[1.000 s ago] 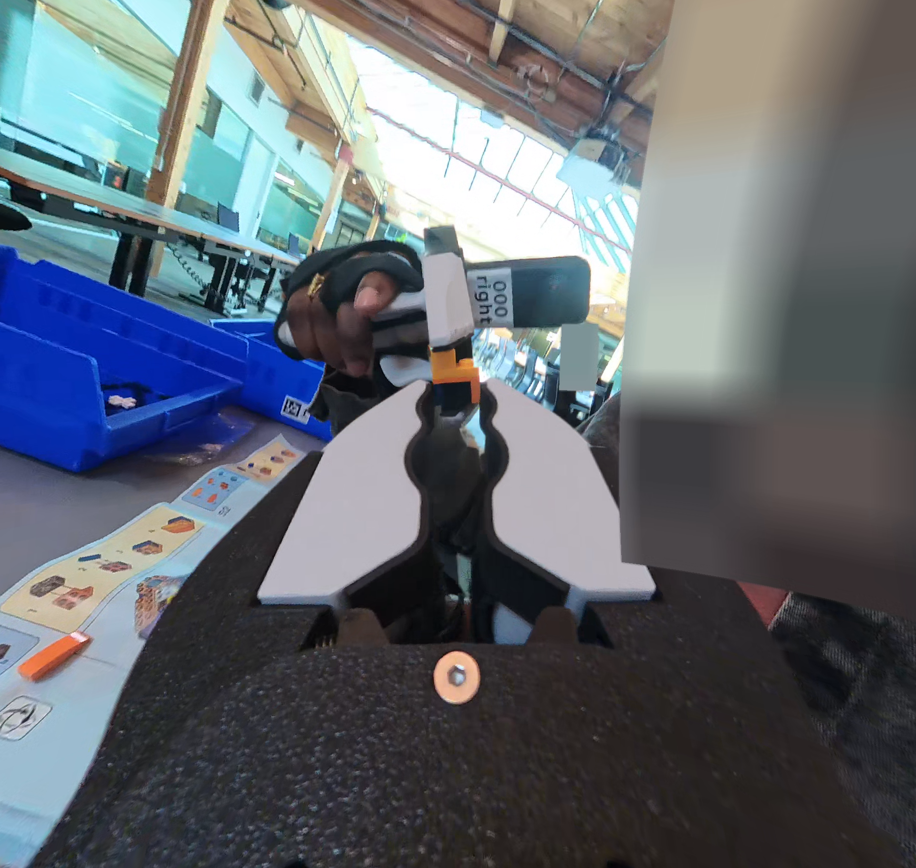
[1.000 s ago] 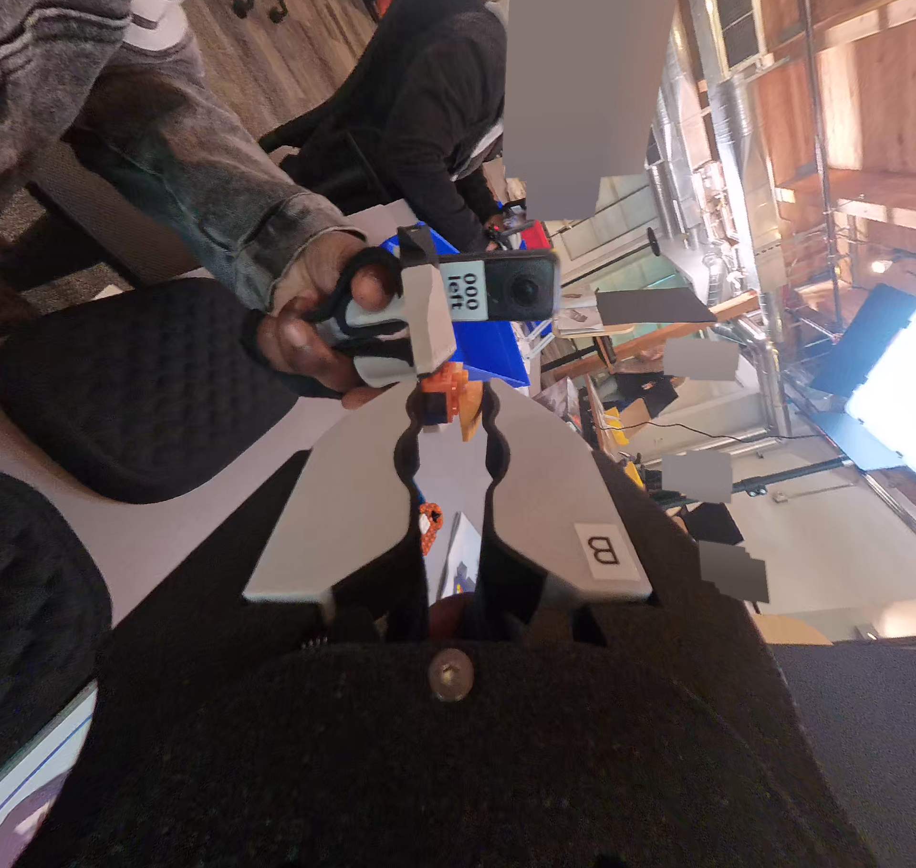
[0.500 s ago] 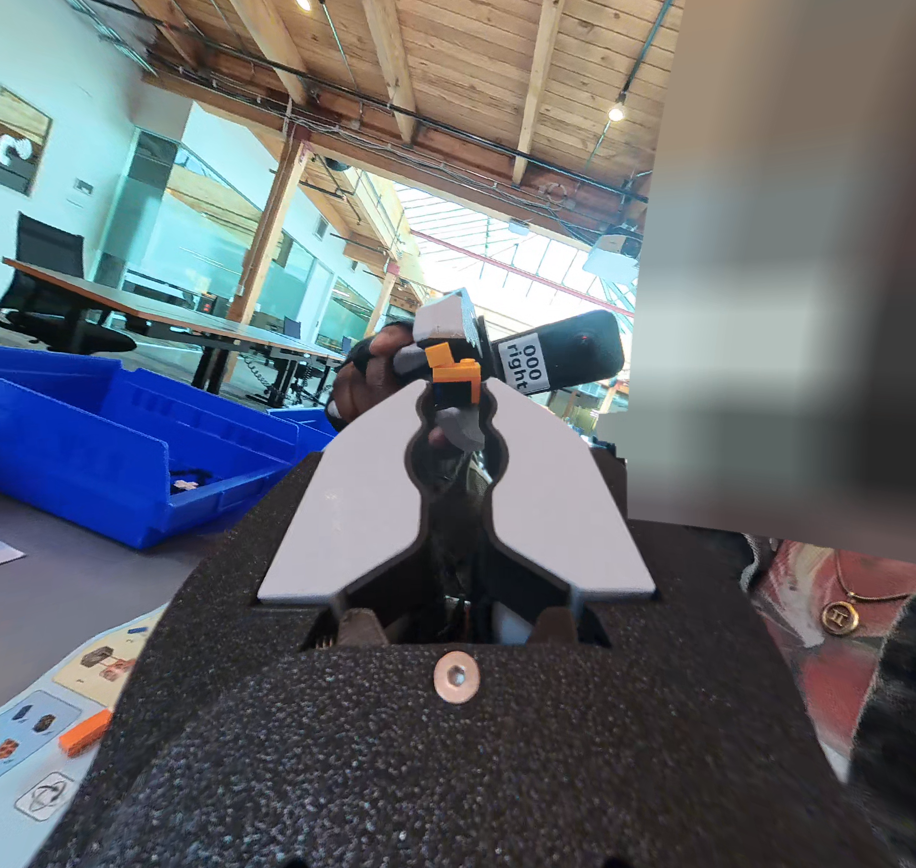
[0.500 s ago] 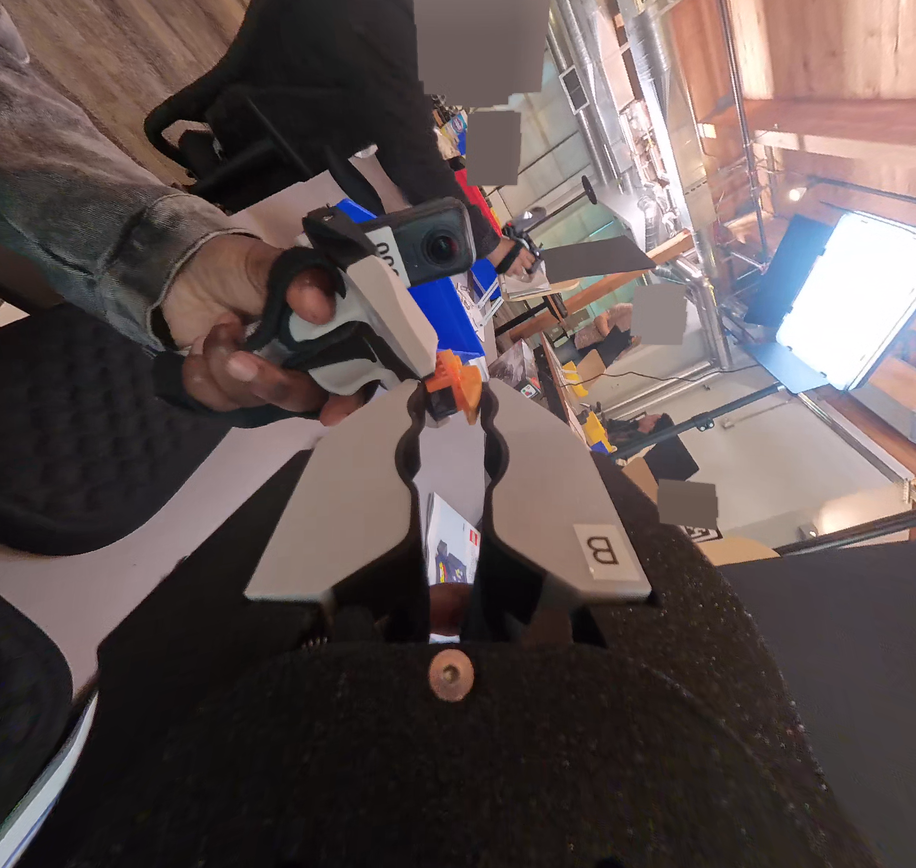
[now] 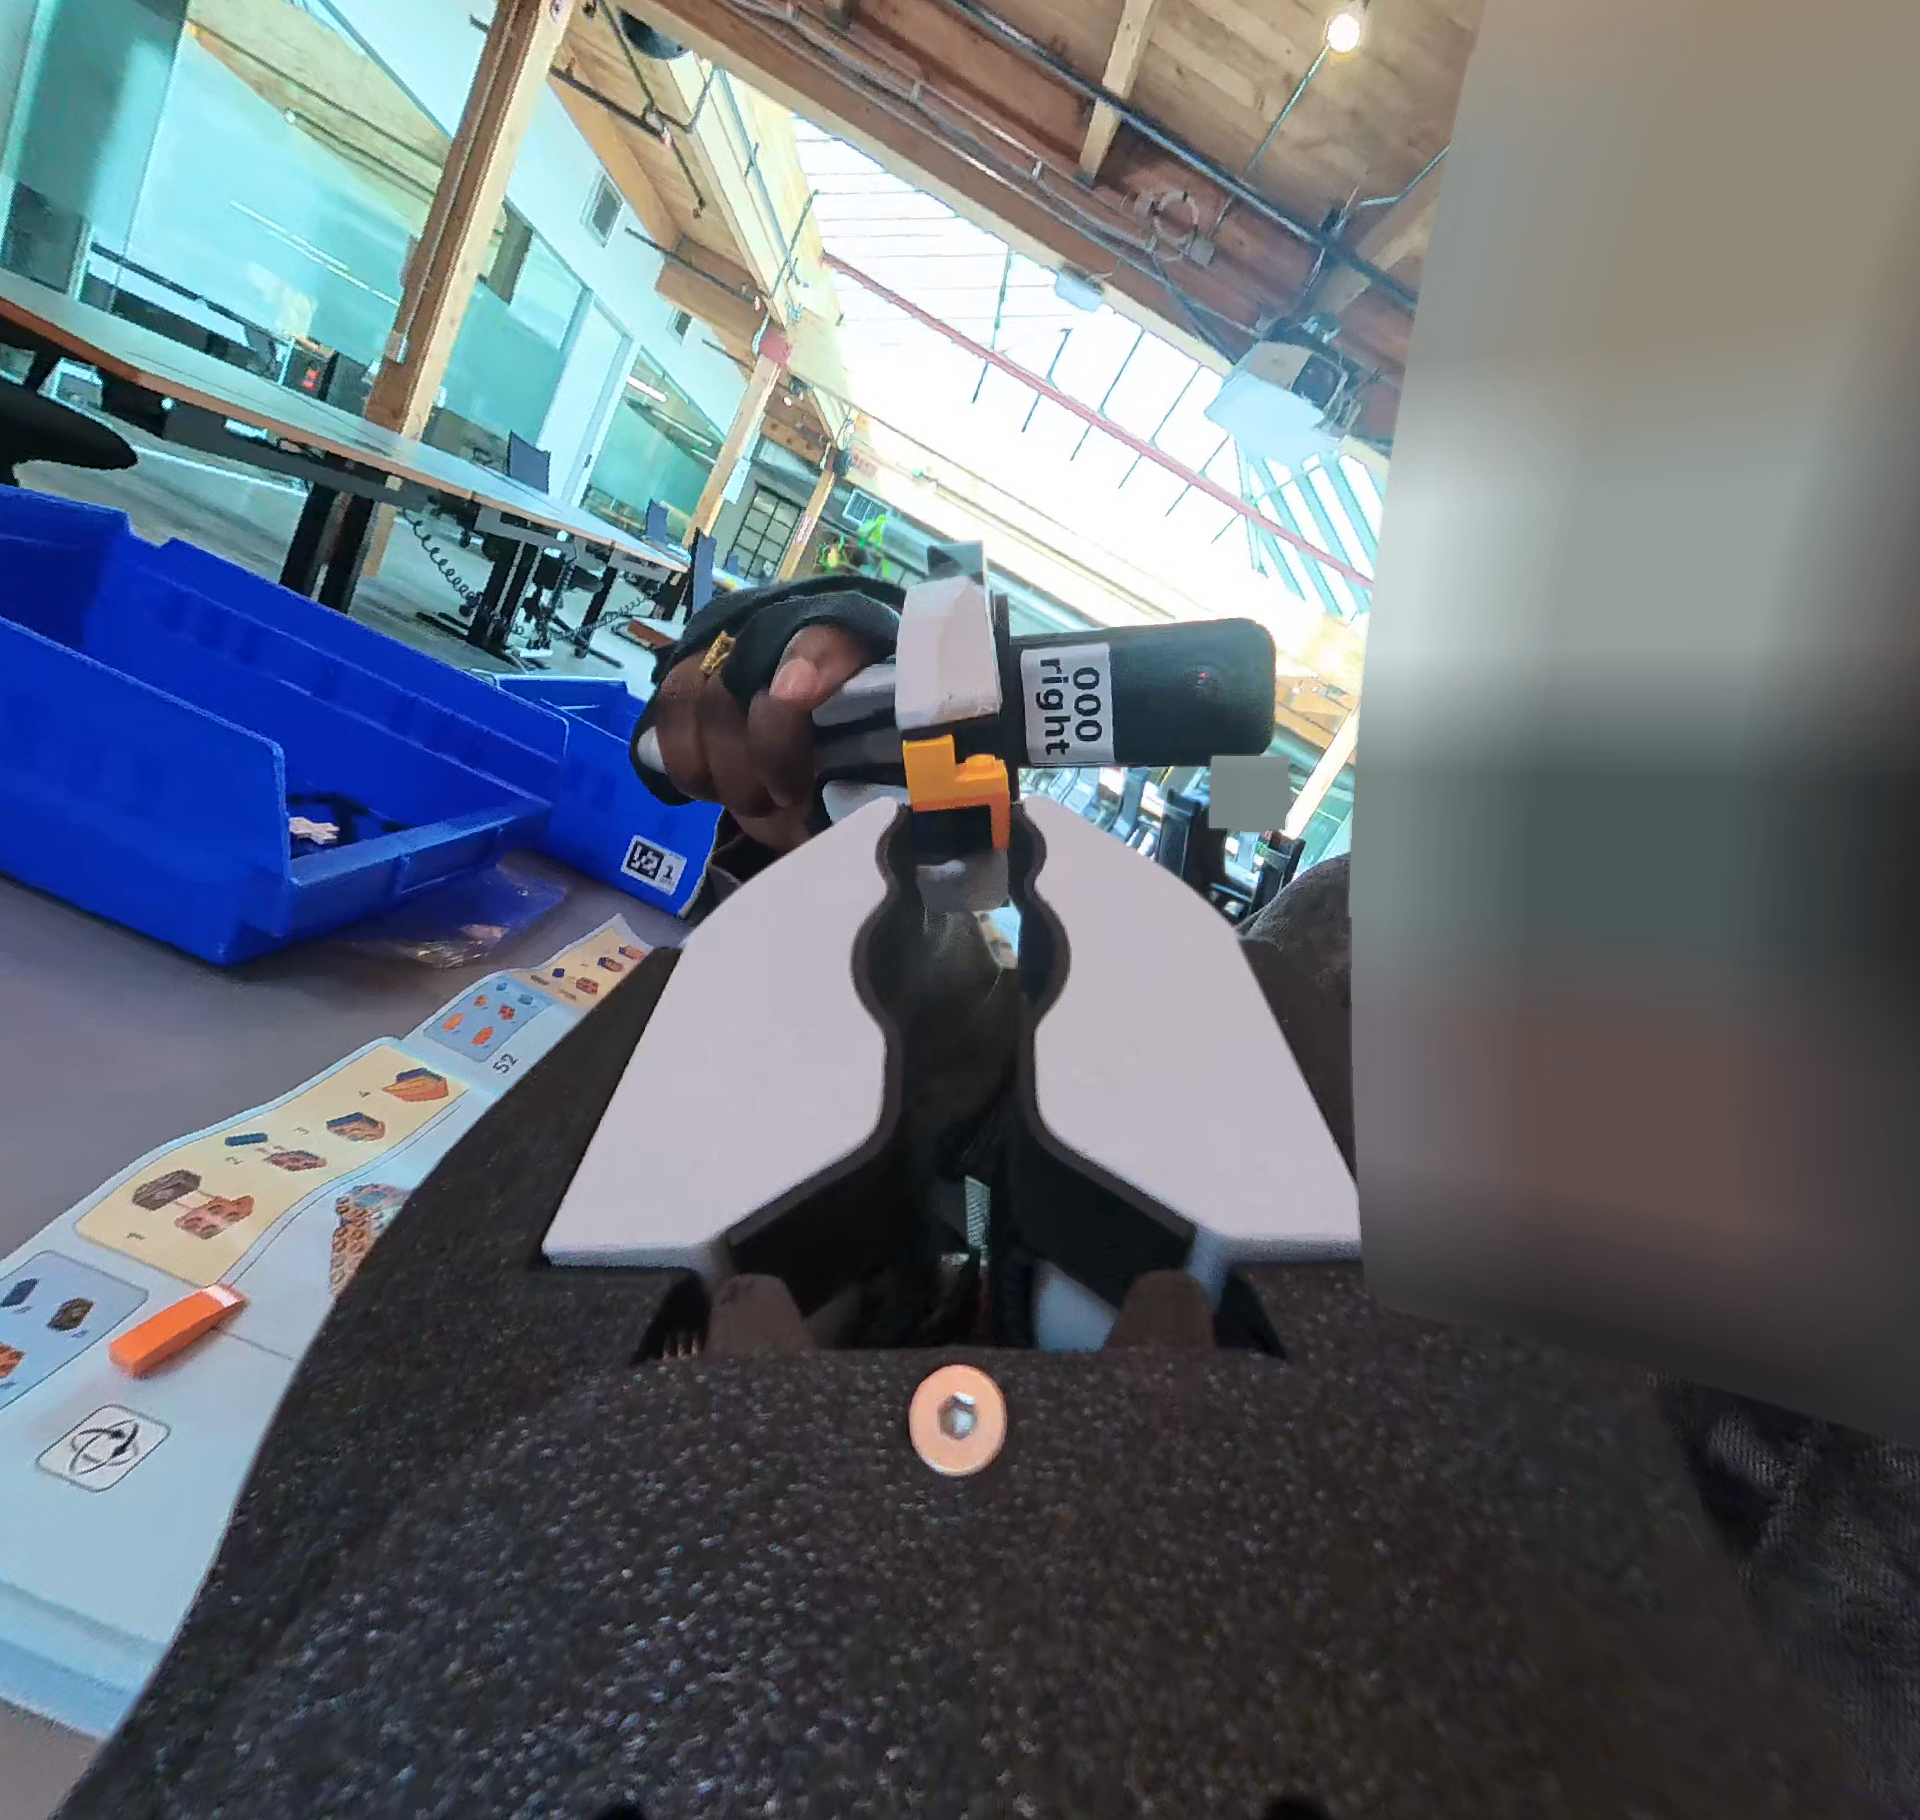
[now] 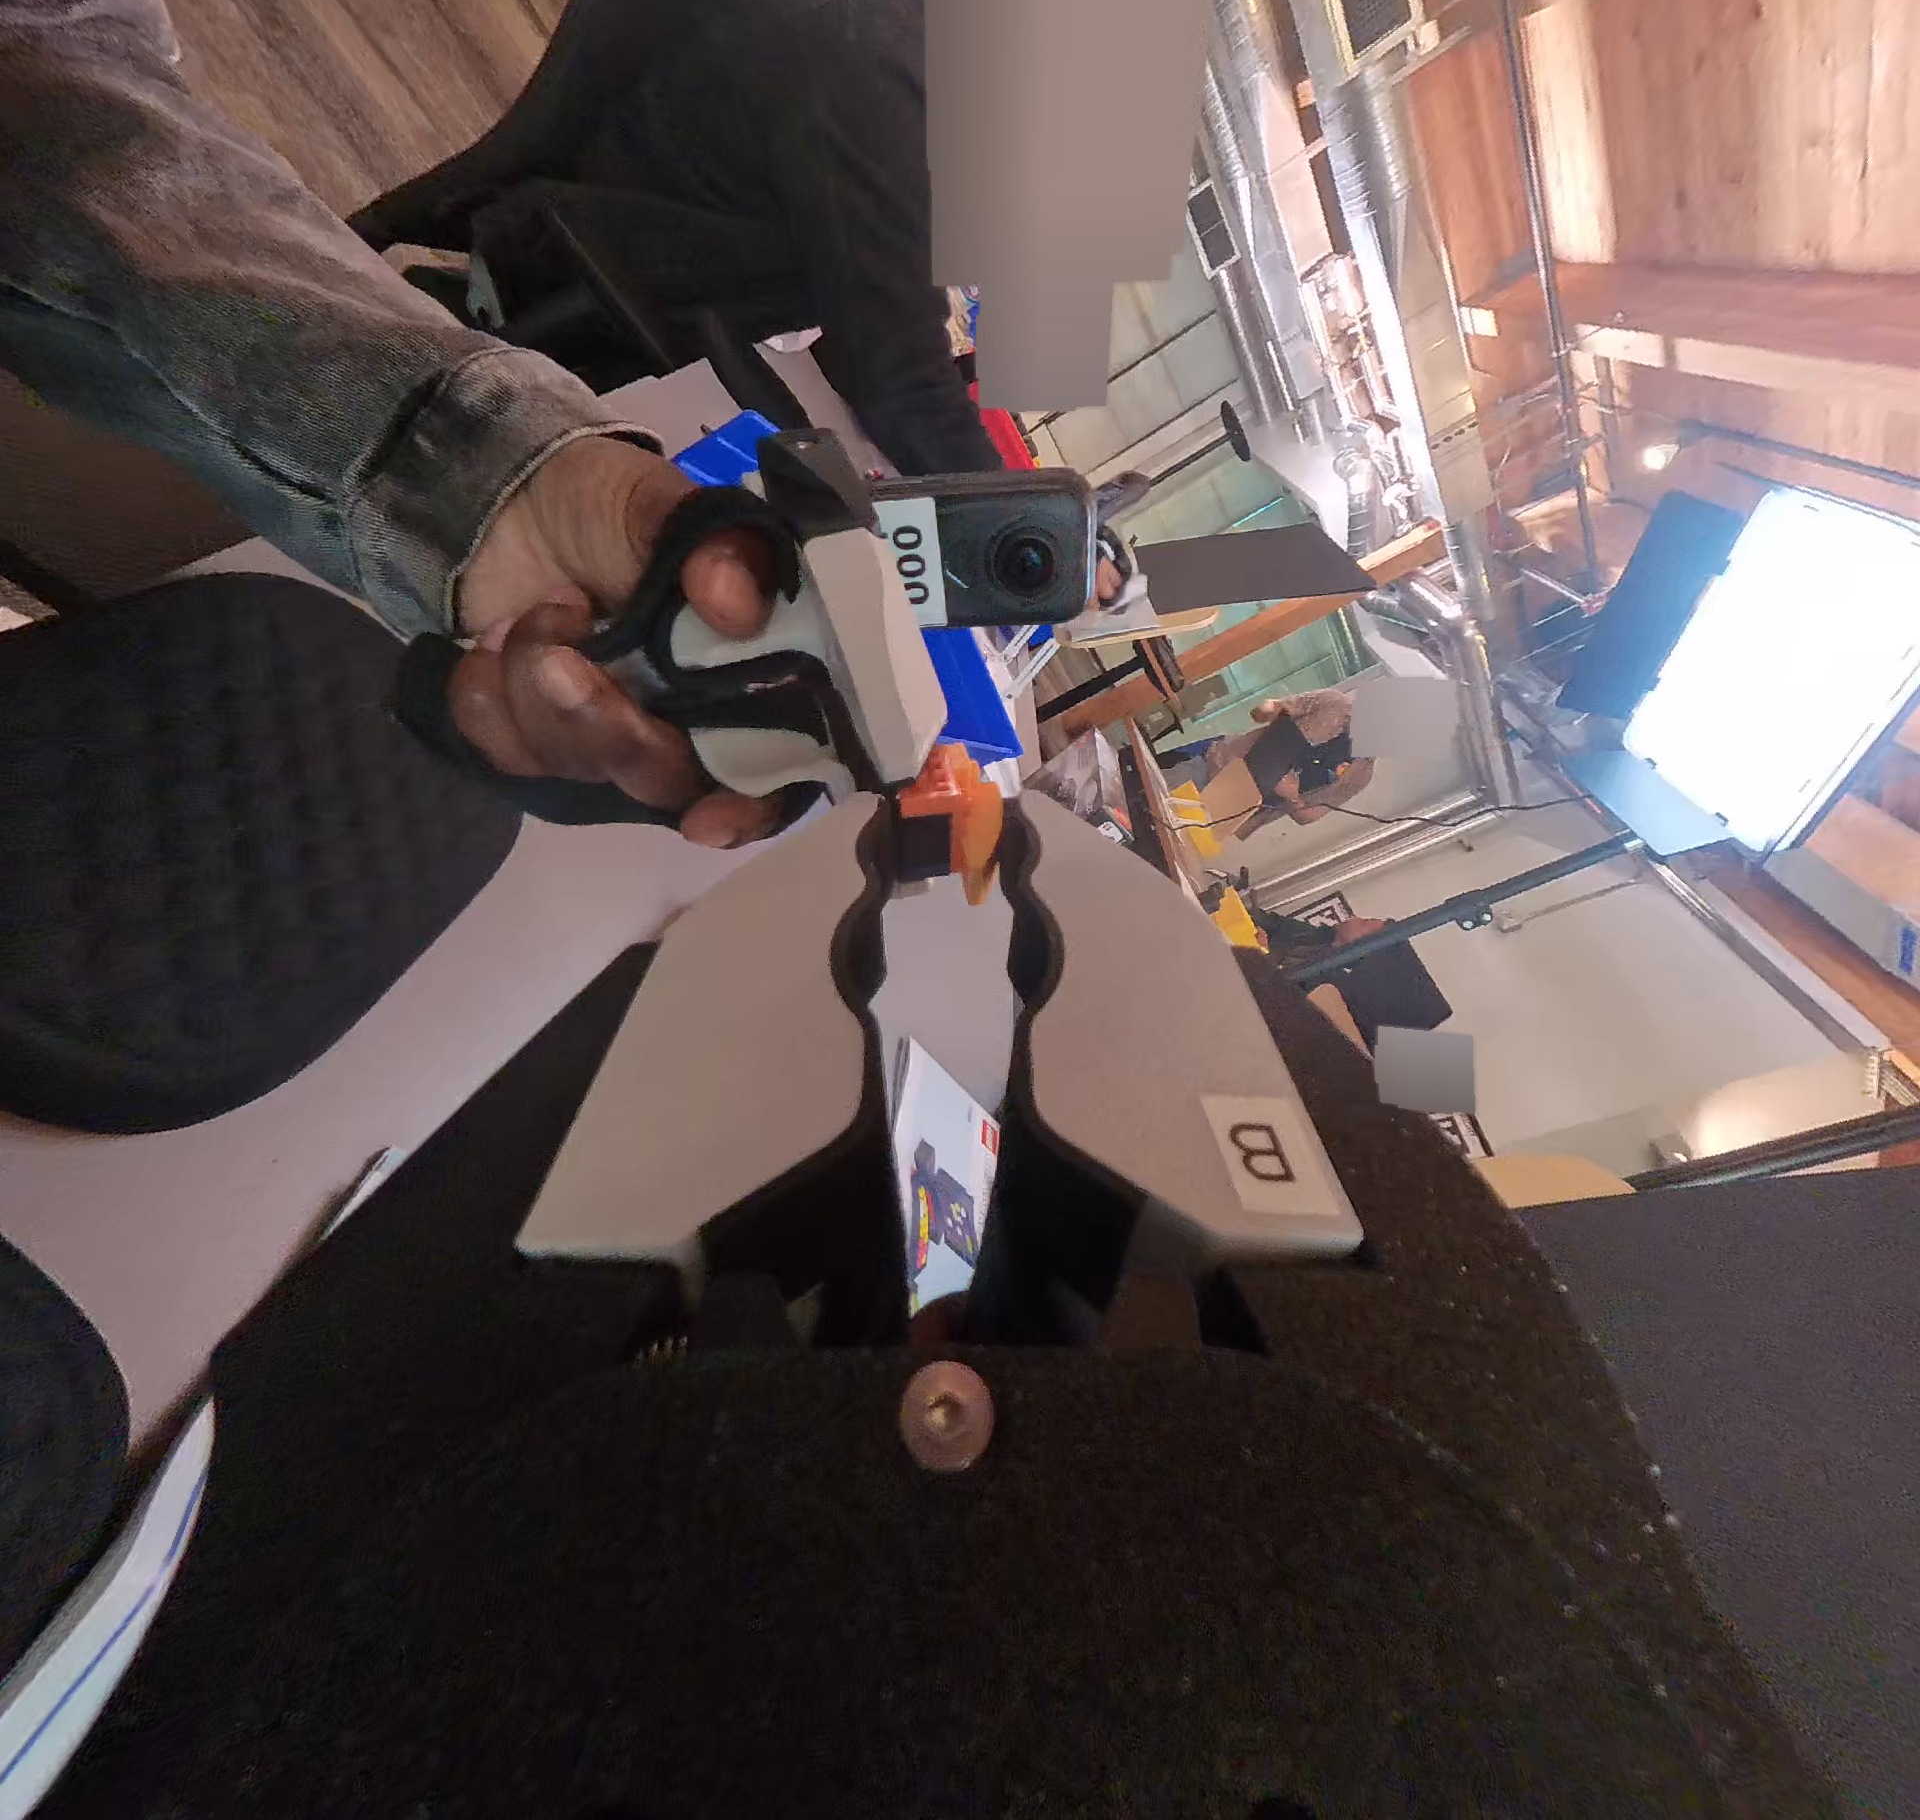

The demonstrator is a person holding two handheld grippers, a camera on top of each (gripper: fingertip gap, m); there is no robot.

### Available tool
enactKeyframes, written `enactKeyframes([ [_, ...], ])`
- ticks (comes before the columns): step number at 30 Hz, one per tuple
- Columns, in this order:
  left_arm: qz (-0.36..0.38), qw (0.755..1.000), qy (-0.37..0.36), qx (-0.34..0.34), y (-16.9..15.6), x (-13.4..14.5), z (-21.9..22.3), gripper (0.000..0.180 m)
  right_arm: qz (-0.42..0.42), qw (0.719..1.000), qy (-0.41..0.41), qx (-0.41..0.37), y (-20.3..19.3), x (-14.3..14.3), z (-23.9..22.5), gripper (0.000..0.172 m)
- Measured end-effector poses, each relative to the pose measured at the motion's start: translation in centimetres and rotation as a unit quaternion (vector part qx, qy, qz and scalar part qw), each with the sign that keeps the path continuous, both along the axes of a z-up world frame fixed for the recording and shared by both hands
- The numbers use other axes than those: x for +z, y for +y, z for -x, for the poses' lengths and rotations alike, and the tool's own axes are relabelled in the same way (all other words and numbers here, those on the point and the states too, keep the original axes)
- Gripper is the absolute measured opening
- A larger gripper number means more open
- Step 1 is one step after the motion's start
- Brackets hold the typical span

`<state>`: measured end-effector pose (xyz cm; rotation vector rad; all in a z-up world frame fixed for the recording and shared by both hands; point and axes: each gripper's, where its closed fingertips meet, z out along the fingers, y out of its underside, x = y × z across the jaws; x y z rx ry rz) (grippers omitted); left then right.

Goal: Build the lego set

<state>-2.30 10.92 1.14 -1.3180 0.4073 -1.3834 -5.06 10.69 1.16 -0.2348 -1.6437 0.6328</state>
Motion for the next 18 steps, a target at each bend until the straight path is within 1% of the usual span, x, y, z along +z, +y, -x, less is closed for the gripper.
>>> enactKeyframes([
  [6,0.002,1.000,0.006,-0.011,0.1,0.2,0.1,0.016,-0.002,1.000,0.017,-0.017,0.2,0.3,0.0,0.020],
  [10,-0.004,1.000,0.001,-0.018,0.1,0.0,-0.2,0.016,-0.001,1.000,0.023,-0.003,0.2,0.2,-0.3,0.020],
  [13,-0.008,1.000,0.005,-0.012,0.3,-0.3,-0.3,0.016,0.001,1.000,0.027,0.011,0.4,-0.1,-0.3,0.020],
  [15,-0.017,1.000,0.008,0.007,0.6,-0.4,-0.1,0.016,0.004,0.999,0.030,0.015,0.6,-0.3,-0.1,0.019],
  [16,-0.022,0.999,0.016,0.020,0.8,-0.6,0.1,0.016,0.019,1.000,0.012,0.011,1.0,-0.4,-0.1,0.025],
  [17,-0.032,0.998,0.024,0.040,1.0,-0.8,0.7,0.016,0.049,0.999,-0.009,0.000,1.8,-0.4,-0.1,0.043],
  [18,-0.046,0.996,0.037,0.064,1.3,-1.0,1.5,0.016,0.093,0.995,-0.037,-0.014,3.0,-0.4,-0.3,0.046],
])
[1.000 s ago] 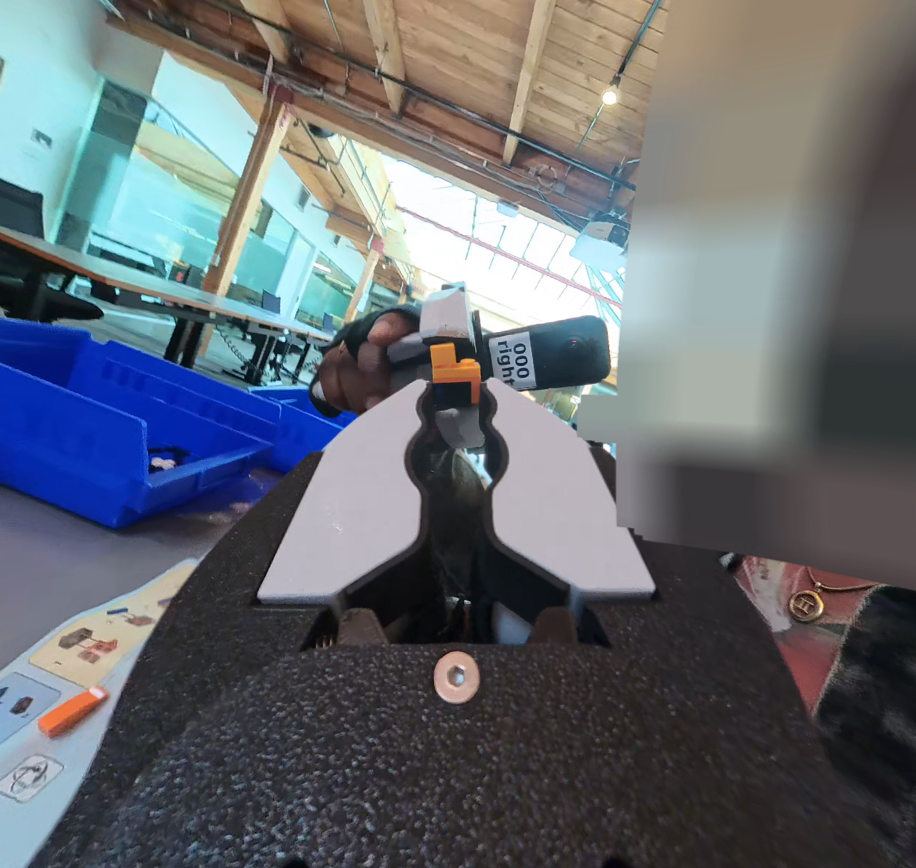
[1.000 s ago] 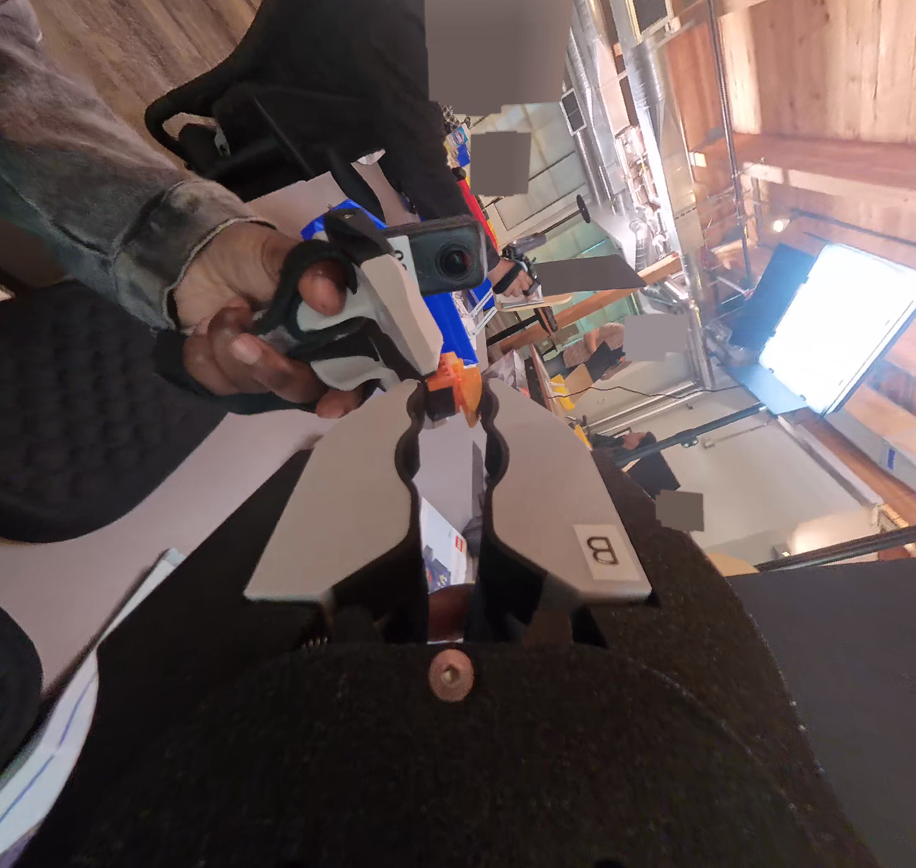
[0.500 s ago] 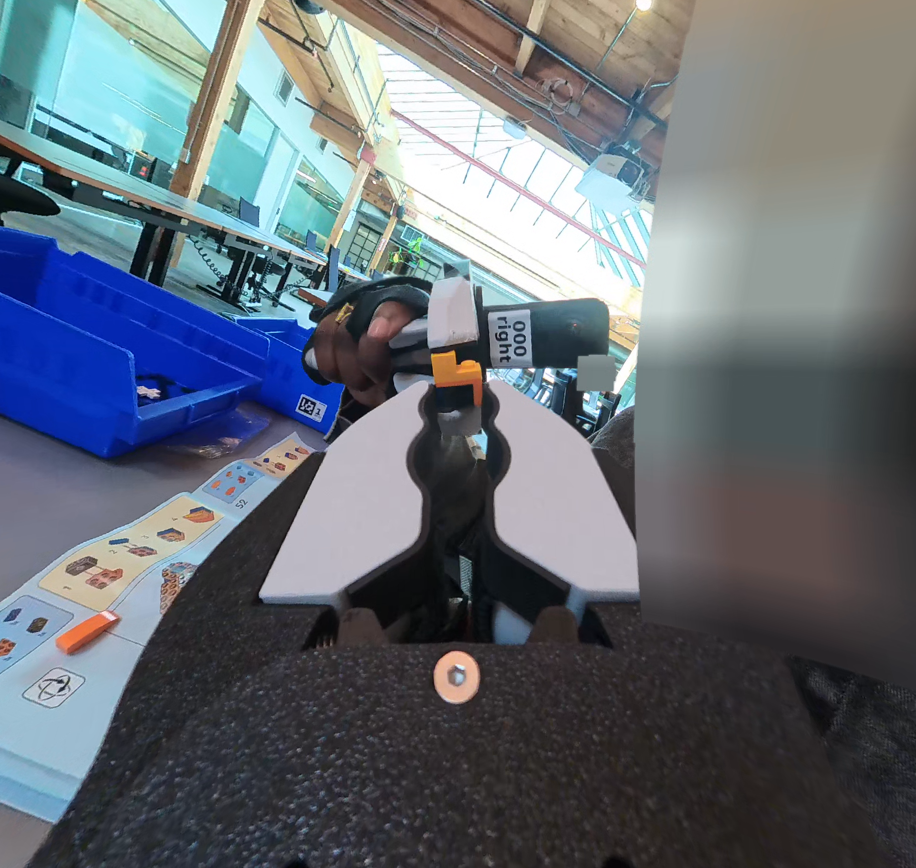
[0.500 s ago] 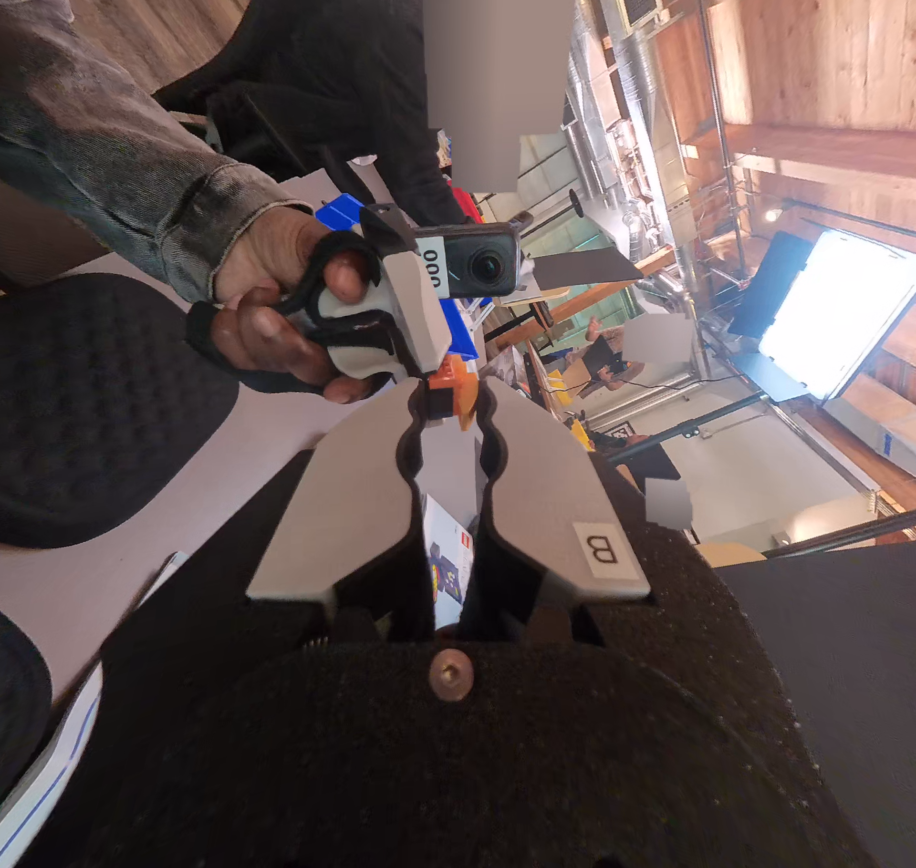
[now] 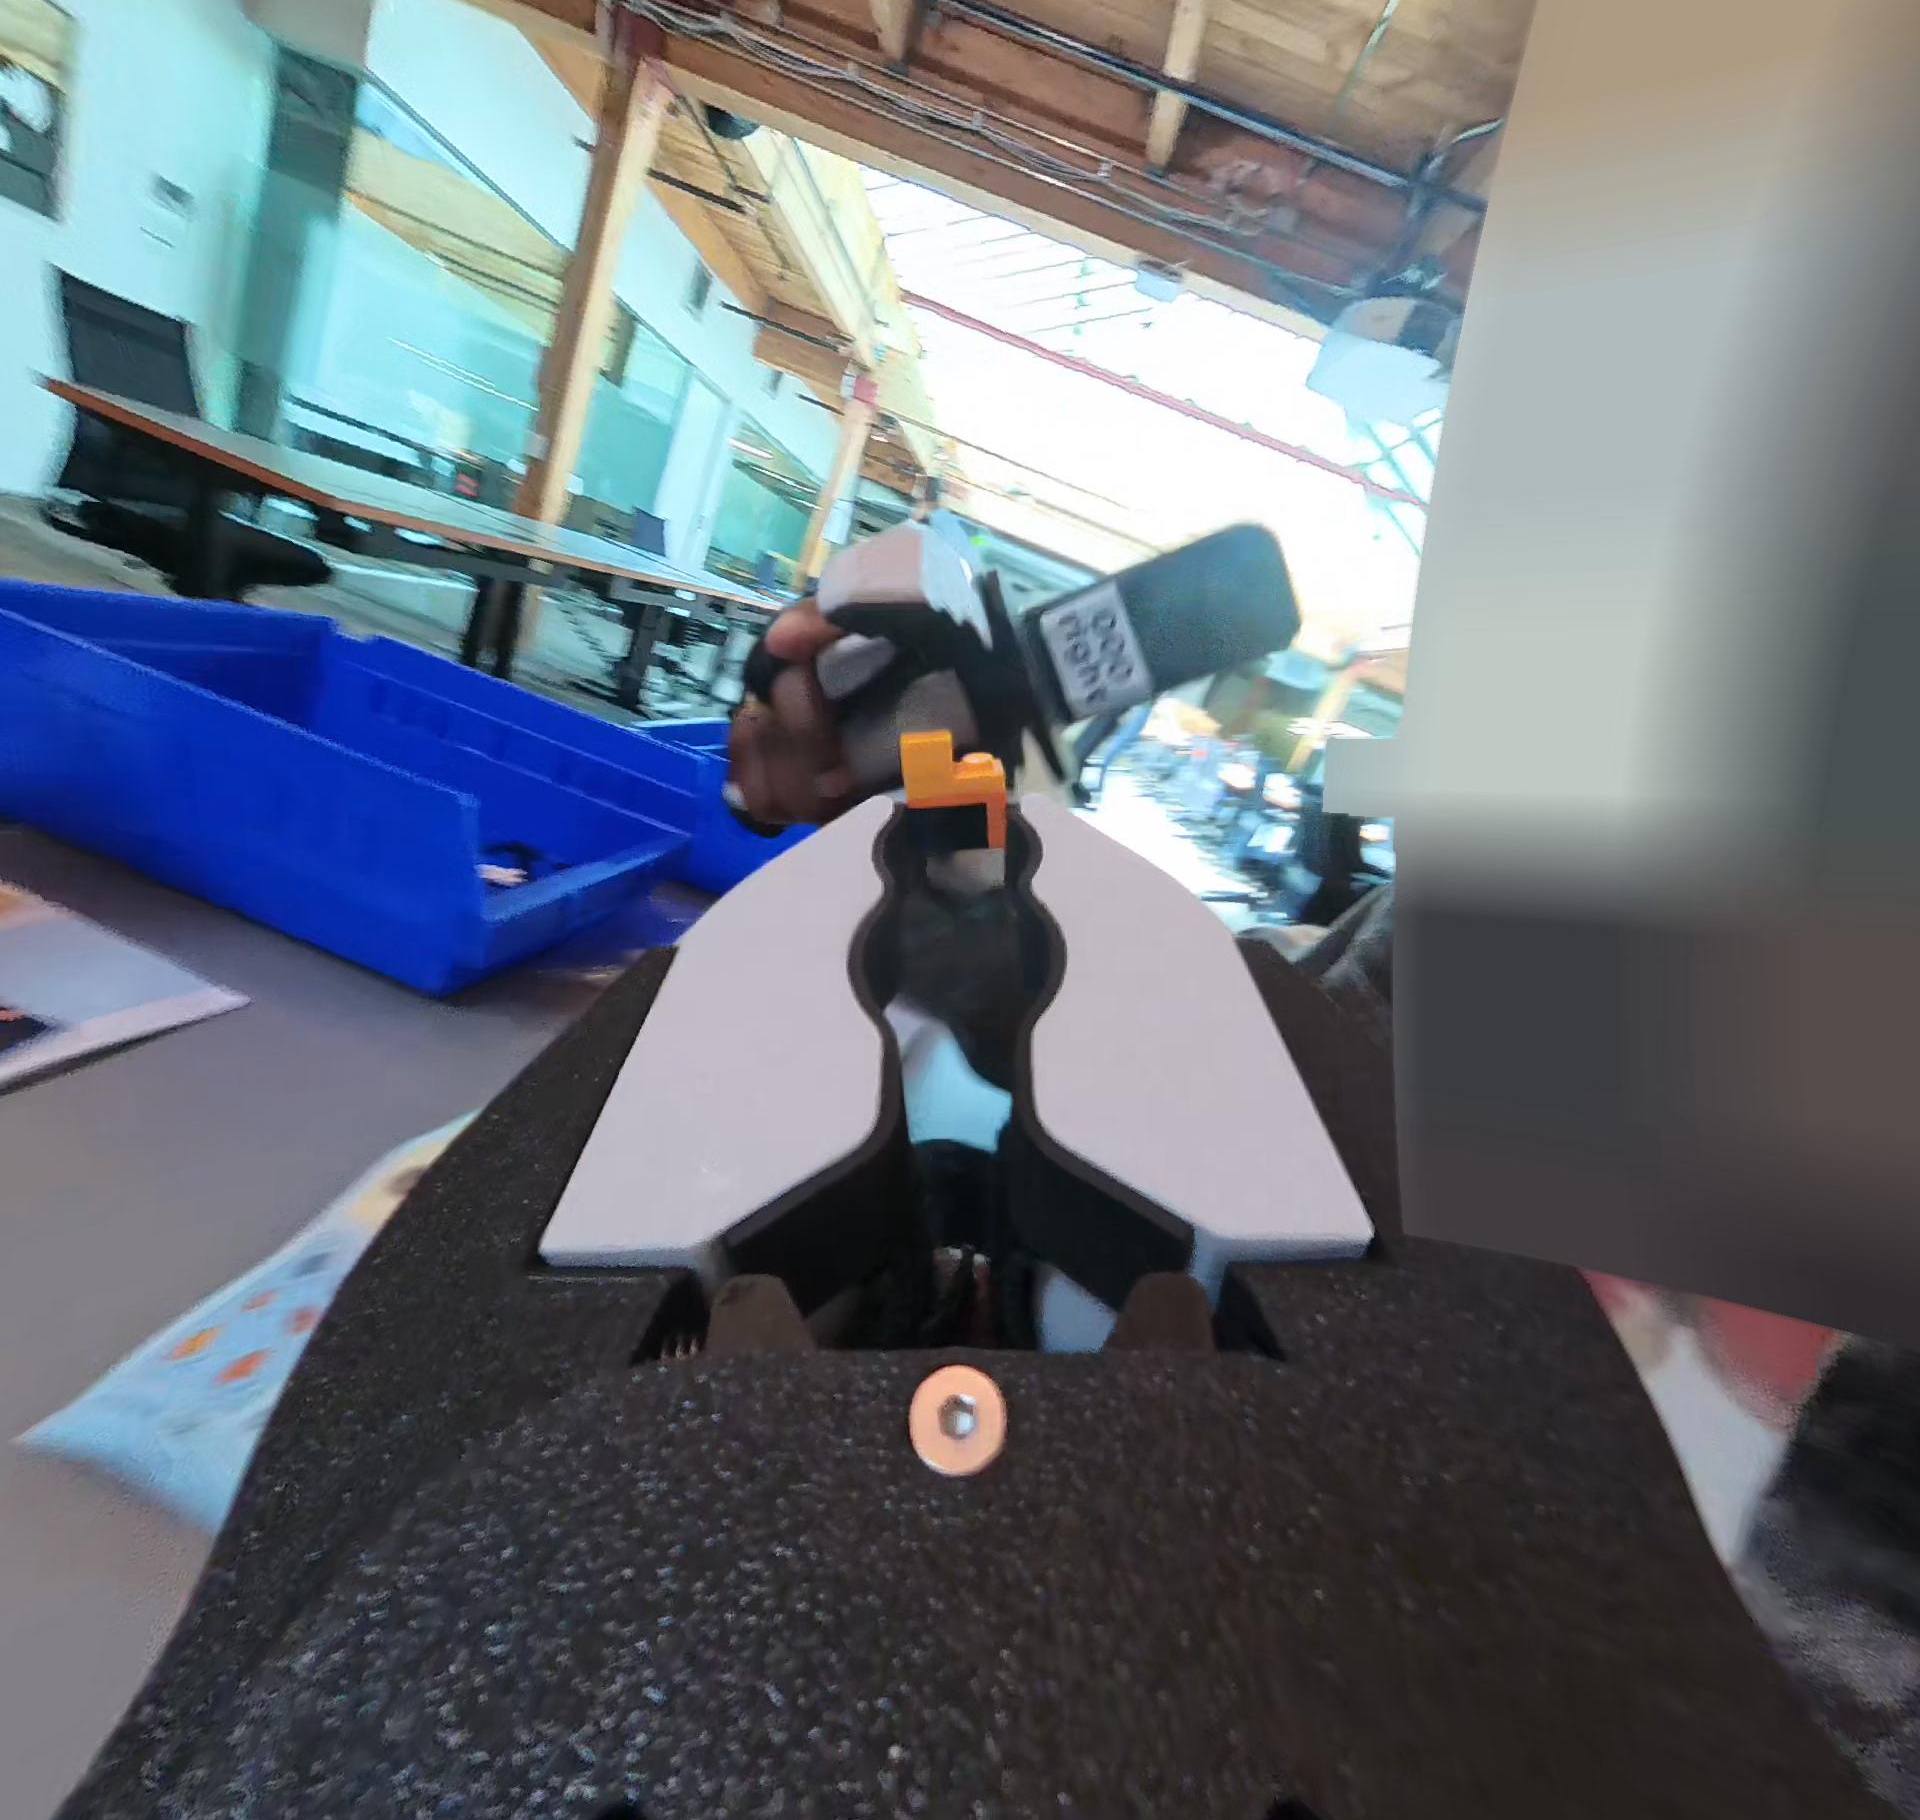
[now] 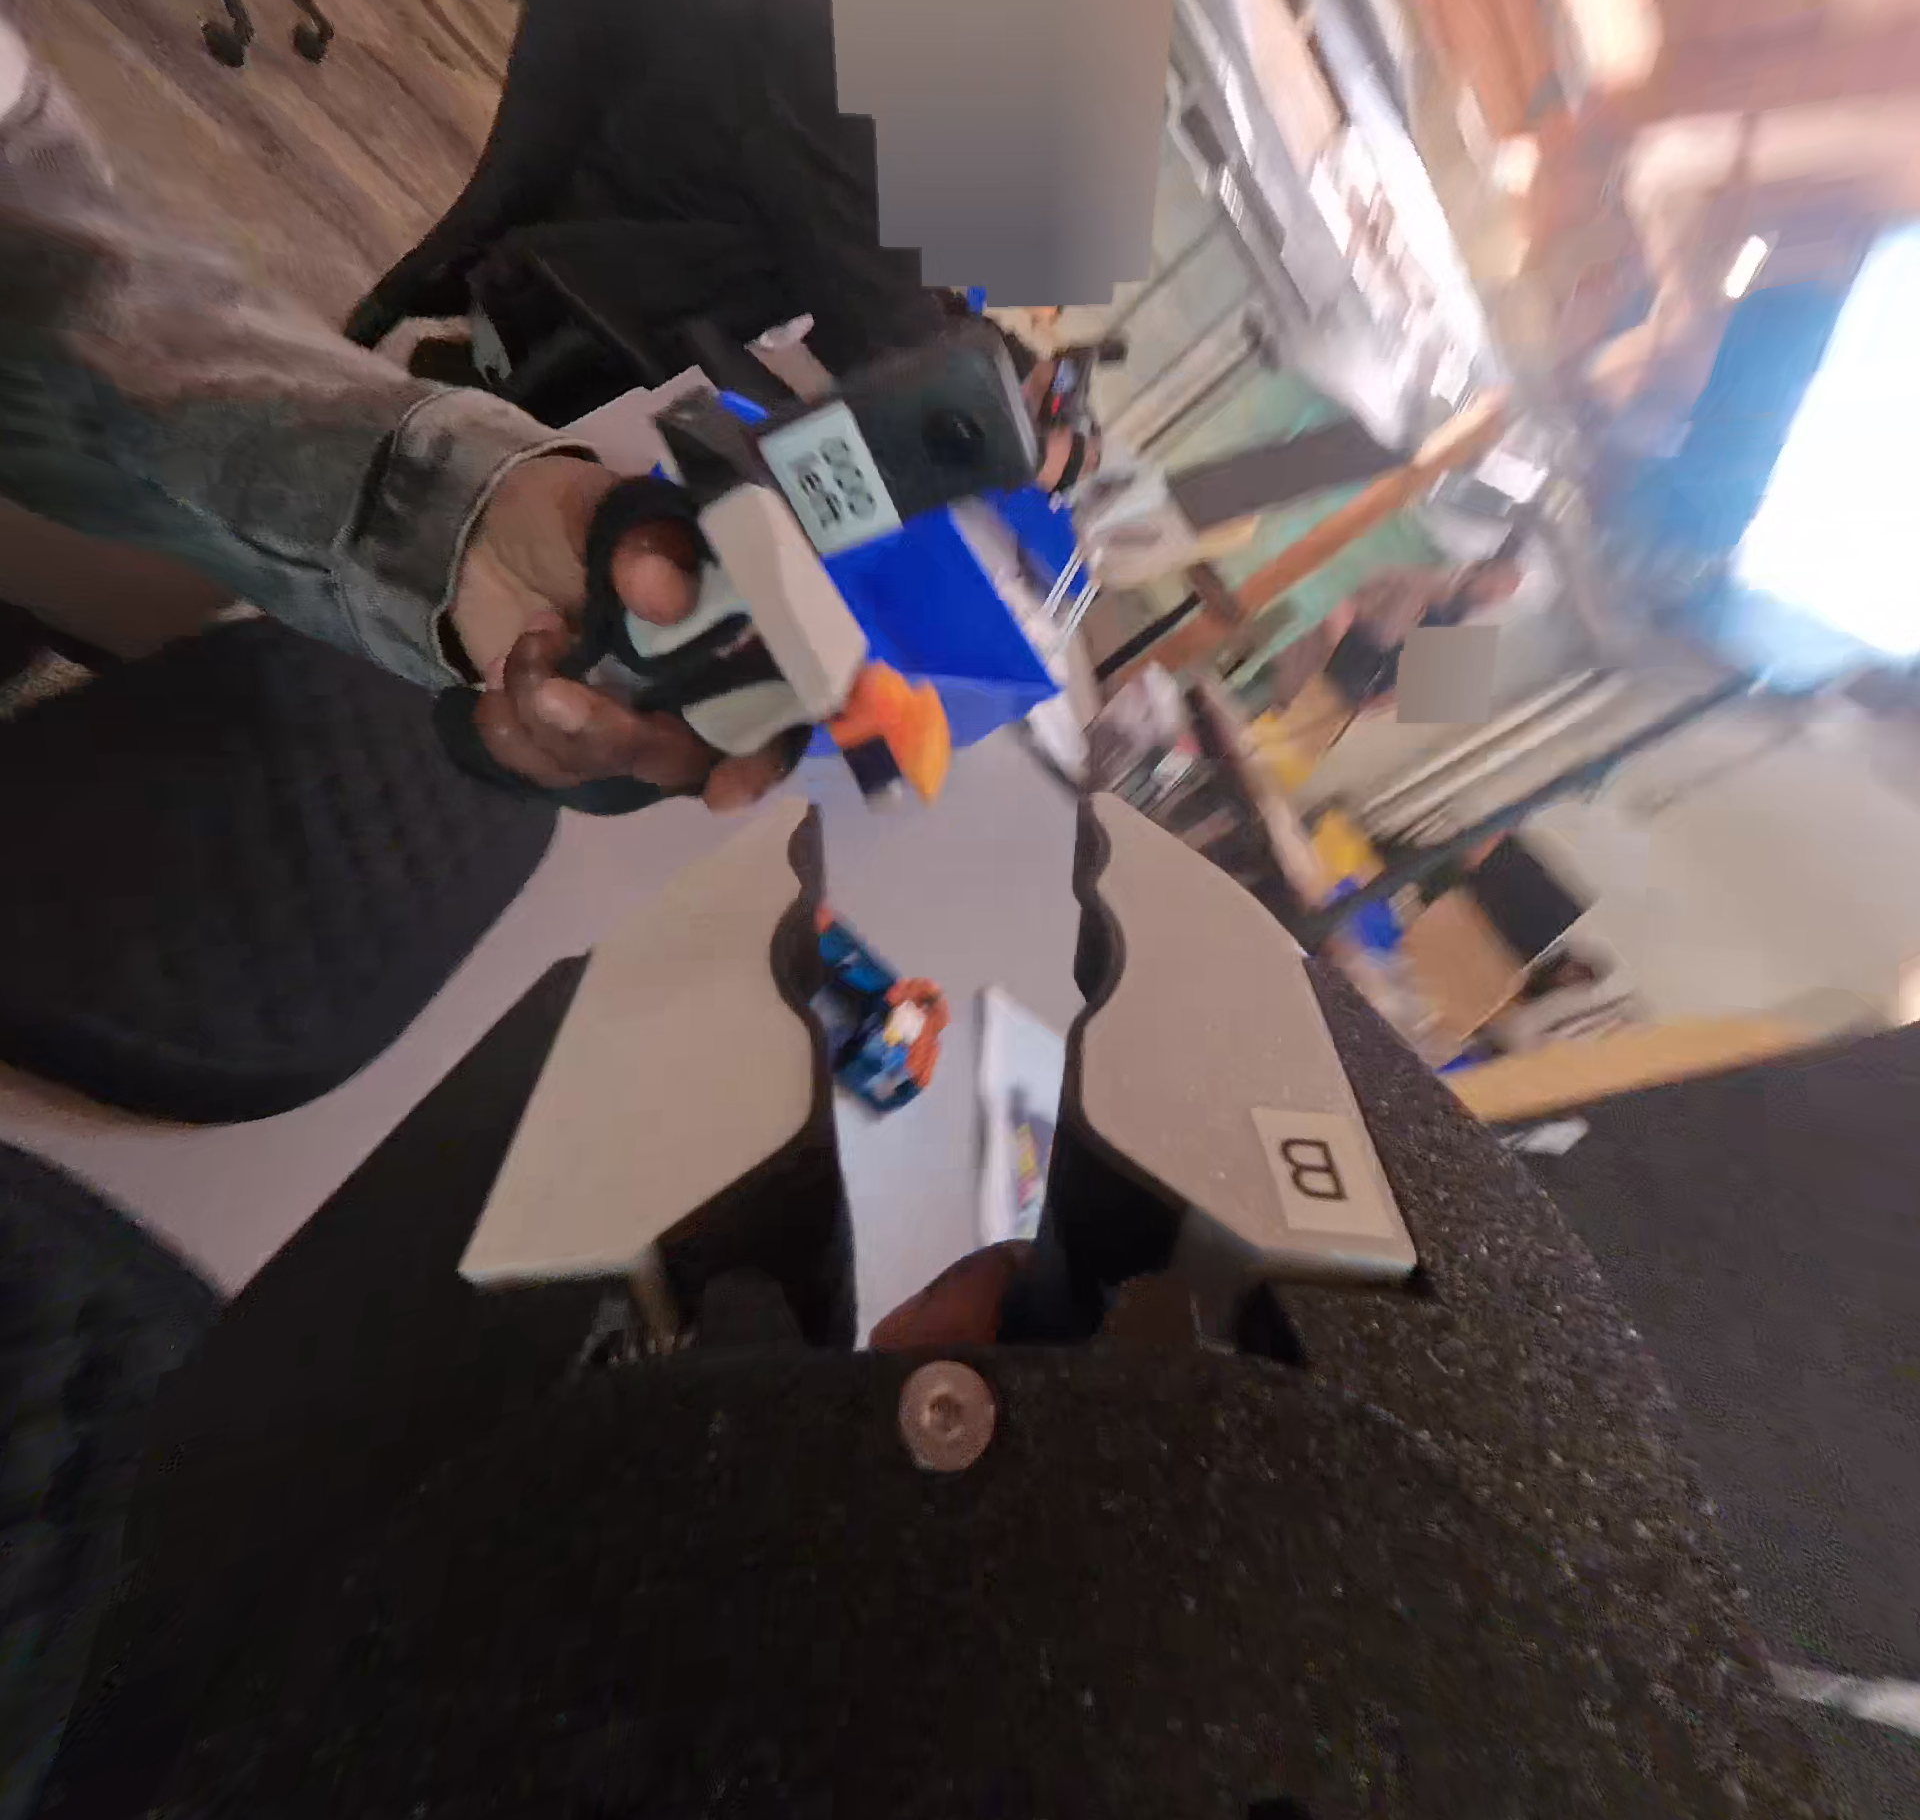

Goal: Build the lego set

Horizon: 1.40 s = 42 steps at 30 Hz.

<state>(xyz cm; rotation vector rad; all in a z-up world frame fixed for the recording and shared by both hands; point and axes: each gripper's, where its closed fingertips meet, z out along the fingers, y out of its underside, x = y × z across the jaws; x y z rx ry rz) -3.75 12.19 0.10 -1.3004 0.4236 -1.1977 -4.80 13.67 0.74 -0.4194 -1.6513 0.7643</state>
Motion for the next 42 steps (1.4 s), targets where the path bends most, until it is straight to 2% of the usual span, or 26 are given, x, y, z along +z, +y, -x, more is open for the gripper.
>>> enactKeyframes([
  [2,-0.005,0.999,0.026,0.042,0.5,-1.2,1.5,0.016,0.117,0.989,-0.089,-0.033,2.8,-1.4,-0.6,0.035],
  [3,-0.005,0.998,0.037,0.052,0.6,-1.9,2.1,0.016,0.179,0.971,-0.148,-0.059,4.2,-3.1,-0.9,0.035],
  [5,0.000,0.996,0.051,0.073,0.9,-3.5,2.8,0.016,0.284,0.907,-0.280,-0.135,6.7,-8.8,-1.6,0.029],
  [6,0.006,0.995,0.058,0.078,1.2,-4.4,3.0,0.016,0.312,0.876,-0.331,-0.162,7.2,-11.8,-2.0,0.026],
  [7,0.013,0.995,0.060,0.078,1.4,-5.2,3.0,0.016,0.323,0.856,-0.364,-0.172,7.2,-14.4,-2.2,0.024],
  [10,0.031,0.997,0.040,0.058,1.7,-6.4,2.9,0.016,0.292,0.849,-0.386,-0.212,7.9,-19.2,-1.7,0.024],
  [15,0.043,0.997,0.030,0.053,1.9,-6.9,3.2,0.016,0.251,0.849,-0.405,-0.229,8.7,-21.3,-1.5,0.017],
  [16,0.046,0.997,0.020,0.052,2.0,-7.0,3.3,0.016,0.244,0.853,-0.403,-0.226,8.7,-21.5,-1.4,0.008],
  [19,0.060,0.997,-0.019,0.039,2.1,-6.9,3.5,0.016,0.267,0.859,-0.388,-0.200,8.1,-20.3,-1.3,0.007],
  [21,0.063,0.997,-0.029,0.042,2.2,-6.8,3.8,0.016,0.319,0.869,-0.347,-0.149,6.9,-16.3,-0.8,0.007],
  [23,0.059,0.997,-0.030,0.040,2.1,-6.7,3.8,0.016,0.353,0.883,-0.295,-0.091,5.3,-10.9,-0.4,0.008],
  [24,0.058,0.997,-0.027,0.038,2.1,-6.8,3.6,0.016,0.354,0.890,-0.281,-0.065,4.4,-8.7,-0.4,0.008],
  [26,0.057,0.998,-0.014,0.037,2.0,-7.0,3.3,0.016,0.335,0.895,-0.291,-0.036,2.5,-6.2,-0.3,0.007],
  [29,0.048,0.998,0.009,0.033,1.8,-7.3,2.6,0.016,0.302,0.888,-0.345,-0.032,0.7,-5.5,0.6,0.007],
  [34,0.036,0.999,0.017,0.030,1.6,-7.2,2.1,0.016,0.241,0.867,-0.431,-0.066,-0.2,-6.4,1.5,0.007],
  [42,0.022,0.999,0.001,0.032,1.3,-6.6,2.4,0.016,0.212,0.849,-0.476,-0.086,-0.6,-6.2,2.1,0.008],
])
